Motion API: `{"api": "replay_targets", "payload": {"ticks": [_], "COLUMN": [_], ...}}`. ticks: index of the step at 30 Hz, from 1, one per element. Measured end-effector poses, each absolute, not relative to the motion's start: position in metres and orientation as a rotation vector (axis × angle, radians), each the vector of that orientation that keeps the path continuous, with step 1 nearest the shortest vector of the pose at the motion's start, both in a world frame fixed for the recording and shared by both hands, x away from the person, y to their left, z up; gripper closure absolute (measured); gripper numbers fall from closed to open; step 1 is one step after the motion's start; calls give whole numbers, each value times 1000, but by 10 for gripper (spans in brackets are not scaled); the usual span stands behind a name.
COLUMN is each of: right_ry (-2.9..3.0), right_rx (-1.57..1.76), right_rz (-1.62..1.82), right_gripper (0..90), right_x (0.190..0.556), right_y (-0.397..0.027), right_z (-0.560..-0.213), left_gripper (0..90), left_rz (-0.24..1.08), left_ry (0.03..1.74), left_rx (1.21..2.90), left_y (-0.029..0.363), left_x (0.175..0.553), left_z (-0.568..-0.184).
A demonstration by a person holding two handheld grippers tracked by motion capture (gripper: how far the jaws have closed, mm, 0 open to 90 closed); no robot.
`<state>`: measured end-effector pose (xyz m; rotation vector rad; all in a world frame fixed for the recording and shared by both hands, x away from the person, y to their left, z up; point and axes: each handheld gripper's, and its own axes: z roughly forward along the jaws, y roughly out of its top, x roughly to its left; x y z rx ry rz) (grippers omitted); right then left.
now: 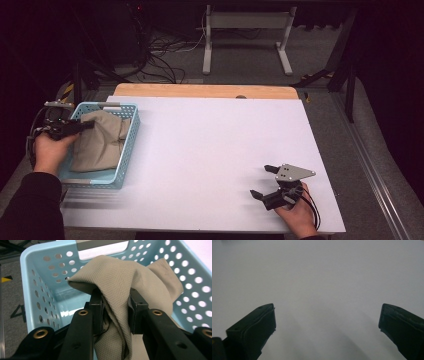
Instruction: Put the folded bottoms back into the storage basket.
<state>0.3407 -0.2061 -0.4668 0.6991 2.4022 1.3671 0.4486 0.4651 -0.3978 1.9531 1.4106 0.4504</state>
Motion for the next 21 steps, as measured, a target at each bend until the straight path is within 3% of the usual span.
{"api": "replay_targets", "payload": {"ticks": [18,21], "right_ry": [2404,2404], "right_rx": [702,701], "right_rz": [1367,1368], "right_gripper": [19,18], "right_x": [341,341], "right_y": [-206,-206], "right_z": [-467,-467], "left_gripper": [695,629], "left_rz": [494,556], "left_ry": [1363,1396], "left_rx": [2013,2012], "left_y": [450,448], "left_x": [465,465], "left_z": [-403,-402]}}
